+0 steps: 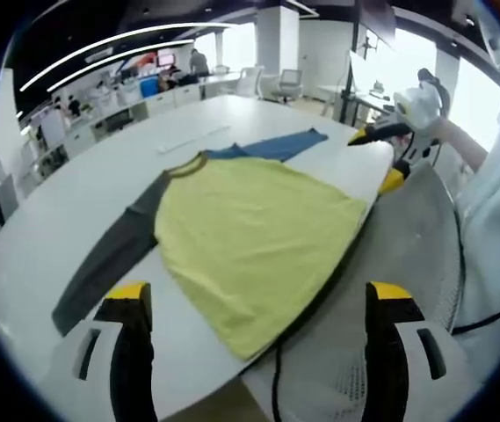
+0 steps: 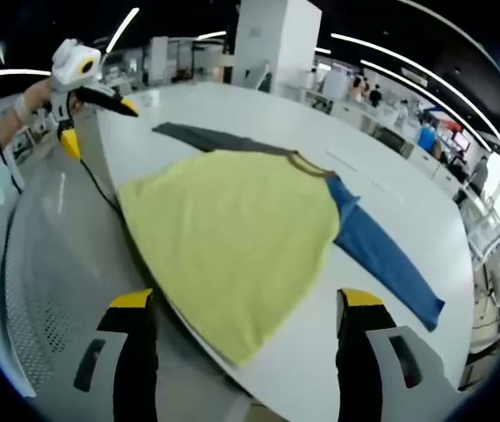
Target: Fold the garment on the visible template until the final outline fits inside the template.
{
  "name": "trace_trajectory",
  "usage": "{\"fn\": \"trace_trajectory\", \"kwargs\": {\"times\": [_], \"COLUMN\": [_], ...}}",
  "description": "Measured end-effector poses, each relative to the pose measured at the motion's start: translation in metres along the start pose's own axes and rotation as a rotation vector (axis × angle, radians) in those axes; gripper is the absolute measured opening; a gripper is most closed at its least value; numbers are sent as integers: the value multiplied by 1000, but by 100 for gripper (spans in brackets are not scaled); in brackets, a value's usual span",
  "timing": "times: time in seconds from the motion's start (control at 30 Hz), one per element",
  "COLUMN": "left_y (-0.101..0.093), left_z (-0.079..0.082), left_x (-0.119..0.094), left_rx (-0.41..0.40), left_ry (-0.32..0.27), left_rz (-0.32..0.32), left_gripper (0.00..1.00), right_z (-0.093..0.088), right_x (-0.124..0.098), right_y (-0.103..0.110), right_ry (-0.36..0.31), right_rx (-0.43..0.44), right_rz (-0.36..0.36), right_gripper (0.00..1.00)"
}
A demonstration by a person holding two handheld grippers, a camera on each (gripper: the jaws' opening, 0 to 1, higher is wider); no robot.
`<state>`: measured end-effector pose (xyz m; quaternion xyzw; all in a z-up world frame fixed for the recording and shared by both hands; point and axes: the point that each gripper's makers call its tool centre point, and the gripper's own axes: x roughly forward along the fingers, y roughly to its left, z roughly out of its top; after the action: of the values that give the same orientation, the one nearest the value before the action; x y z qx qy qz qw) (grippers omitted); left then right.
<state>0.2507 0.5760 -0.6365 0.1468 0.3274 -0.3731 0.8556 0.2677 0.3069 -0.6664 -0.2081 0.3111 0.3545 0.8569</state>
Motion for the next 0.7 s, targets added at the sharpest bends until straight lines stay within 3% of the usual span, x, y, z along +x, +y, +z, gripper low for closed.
{"fn": "trace_trajectory", "kwargs": {"times": [0.3,0.7], "left_y": [-2,-1], "left_z": [-2,1], "left_x": [2,1], "left_rx": [-23,-29], "left_ry": [8,-2], "left_rz": [-7,11], "left_gripper": [100,100], "right_z": [-2,2], "right_x": [2,3], "right_y": [4,-7], "right_ry": [-1,4], "right_rx": [-5,-22], "right_rz": [32,32], "right_gripper": [100,100]}}
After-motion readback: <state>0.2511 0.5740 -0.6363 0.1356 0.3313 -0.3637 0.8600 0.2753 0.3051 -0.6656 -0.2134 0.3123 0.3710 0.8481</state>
